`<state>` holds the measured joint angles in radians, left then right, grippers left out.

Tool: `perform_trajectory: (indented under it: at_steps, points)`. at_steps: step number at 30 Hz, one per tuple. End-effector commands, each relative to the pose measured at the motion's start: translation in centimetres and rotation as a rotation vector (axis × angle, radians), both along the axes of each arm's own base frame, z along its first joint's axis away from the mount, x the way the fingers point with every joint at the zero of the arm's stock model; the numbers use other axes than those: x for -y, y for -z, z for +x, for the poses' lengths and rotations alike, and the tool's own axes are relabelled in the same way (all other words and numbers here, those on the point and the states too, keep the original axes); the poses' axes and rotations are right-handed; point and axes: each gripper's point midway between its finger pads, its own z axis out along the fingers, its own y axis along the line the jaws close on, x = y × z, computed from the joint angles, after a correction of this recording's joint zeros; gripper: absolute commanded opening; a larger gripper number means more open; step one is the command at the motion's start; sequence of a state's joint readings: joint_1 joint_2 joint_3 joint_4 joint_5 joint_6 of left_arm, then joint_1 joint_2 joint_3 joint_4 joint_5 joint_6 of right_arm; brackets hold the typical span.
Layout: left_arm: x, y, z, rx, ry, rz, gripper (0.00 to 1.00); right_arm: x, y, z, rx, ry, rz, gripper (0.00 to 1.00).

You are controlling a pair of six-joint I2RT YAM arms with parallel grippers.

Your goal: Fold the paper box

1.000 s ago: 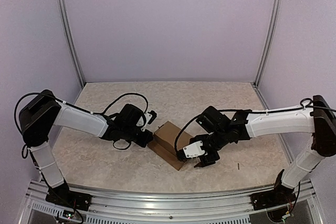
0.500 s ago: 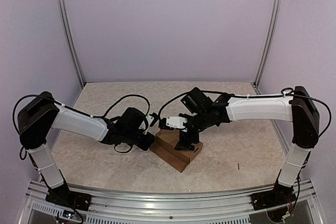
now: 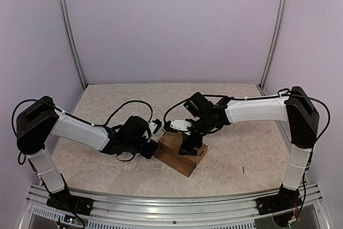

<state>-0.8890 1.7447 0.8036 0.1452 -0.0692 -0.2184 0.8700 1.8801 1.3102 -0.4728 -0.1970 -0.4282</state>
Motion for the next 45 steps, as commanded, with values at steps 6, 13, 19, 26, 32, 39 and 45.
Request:
perform_trajectory:
  at_steps: [6, 13, 19, 26, 32, 39, 45]
  points:
    - [-0.1, -0.6, -1.3, 0.059, 0.044, -0.005, 0.02, 1.4, 2.0, 0.5, -0.101, 0.013, -0.023, 0.97]
    - [-0.6, 0.4, -0.8, 0.039, 0.001, 0.024, 0.02, 1.4, 2.5, -0.3, -0.128, -0.023, -0.025, 0.95]
    - [-0.8, 1.0, -0.3, 0.021, -0.014, 0.047, 0.02, 1.6, 3.1, -0.9, -0.138, -0.061, -0.033, 0.93]
    - [-1.1, 1.6, 0.4, -0.005, -0.02, 0.068, 0.02, 2.1, 4.4, -1.4, -0.13, -0.077, -0.059, 0.92]
    - [-1.5, 1.7, 1.2, -0.02, -0.024, 0.096, 0.02, 2.2, 5.2, -1.9, -0.127, -0.102, -0.072, 0.91]
    - [-1.6, 1.2, 2.1, -0.019, -0.009, 0.124, 0.02, 2.1, 6.1, -3.0, -0.115, -0.134, -0.087, 0.9]
    - [-2.0, 1.6, 2.7, -0.027, -0.005, 0.19, 0.03, 2.0, 6.5, -3.5, -0.108, -0.151, -0.092, 0.9]
